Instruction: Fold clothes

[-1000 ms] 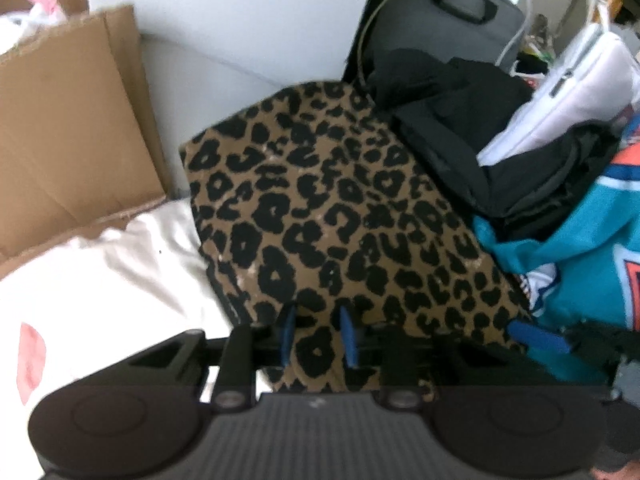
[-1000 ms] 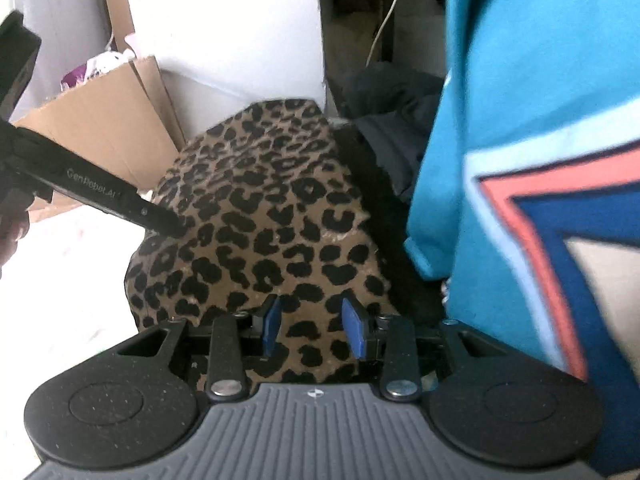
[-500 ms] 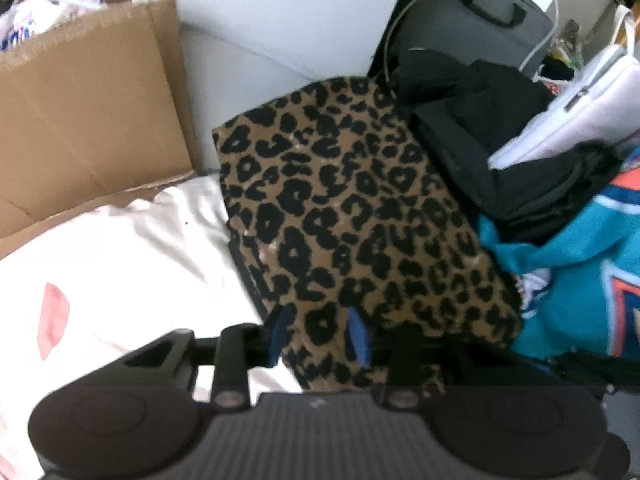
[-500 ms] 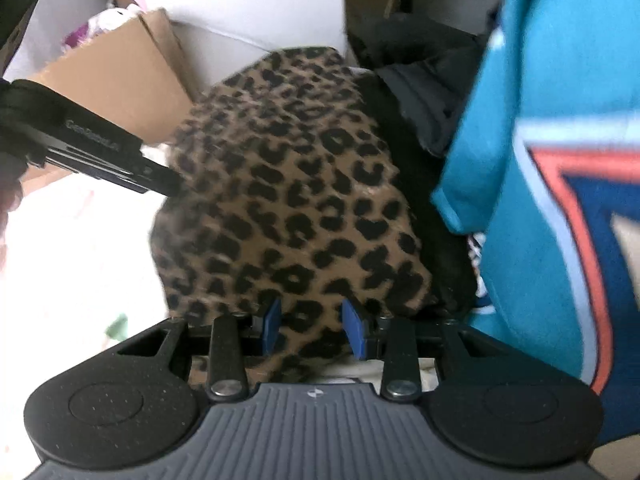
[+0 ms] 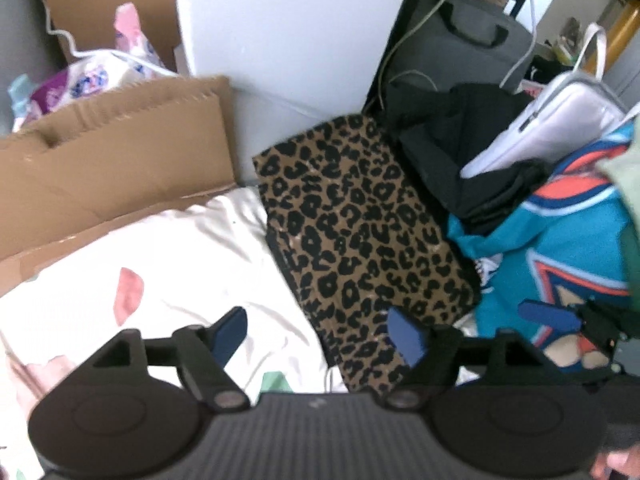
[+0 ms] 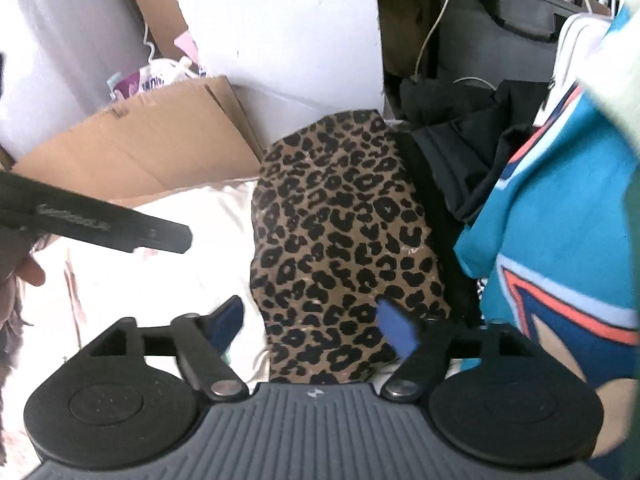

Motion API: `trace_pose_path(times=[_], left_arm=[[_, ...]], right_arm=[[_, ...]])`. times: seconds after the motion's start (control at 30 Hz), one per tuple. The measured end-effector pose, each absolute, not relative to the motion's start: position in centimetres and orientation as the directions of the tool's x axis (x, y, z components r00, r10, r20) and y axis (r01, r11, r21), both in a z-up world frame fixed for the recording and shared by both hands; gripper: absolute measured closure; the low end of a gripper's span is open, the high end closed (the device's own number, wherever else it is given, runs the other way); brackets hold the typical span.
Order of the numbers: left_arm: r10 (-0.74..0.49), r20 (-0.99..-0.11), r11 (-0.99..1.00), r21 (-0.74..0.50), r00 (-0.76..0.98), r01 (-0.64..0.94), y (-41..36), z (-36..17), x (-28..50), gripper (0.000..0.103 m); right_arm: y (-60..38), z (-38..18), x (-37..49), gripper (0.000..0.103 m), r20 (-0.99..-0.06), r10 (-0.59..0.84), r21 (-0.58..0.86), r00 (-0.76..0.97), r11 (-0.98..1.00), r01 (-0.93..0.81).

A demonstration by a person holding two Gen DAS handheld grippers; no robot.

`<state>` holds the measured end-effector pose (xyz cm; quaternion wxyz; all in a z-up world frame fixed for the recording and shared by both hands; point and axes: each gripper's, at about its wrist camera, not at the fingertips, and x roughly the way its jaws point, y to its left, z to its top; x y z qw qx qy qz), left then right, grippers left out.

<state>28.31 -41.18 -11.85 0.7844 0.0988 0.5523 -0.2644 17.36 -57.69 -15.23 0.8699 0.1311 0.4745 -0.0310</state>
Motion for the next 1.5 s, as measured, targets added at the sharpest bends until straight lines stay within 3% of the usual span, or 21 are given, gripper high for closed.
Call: trace_pose_path(times=[0.13, 0.8, 1.5], left_arm=[[-0.278, -0.926, 0.849, -0.112, 0.257, 0.516, -39.6, -7.7, 27.7, 0.015], [-0.248, -0.91, 0.911, -0.103, 0.331, 0.399, -28.4, 7.4, 22.7, 0.009], [-0.253, -0.886, 0.946, -0.142, 0.388, 0.292, -15.0, 16.6, 17.9, 0.0]], right_arm=[[-57.6, -11.8, 17.5, 0.012, -0.849, 0.085, 0.218, 0.522, 0.955, 0.2], [-52.9, 5.4, 15.1, 0.008, -0.851, 0.054, 0.19, 0.523, 0.959, 0.21], [-43.0, 21.2, 12.9, 0.003, -0.797, 0.075, 0.217, 0.599, 0.962, 0.167]])
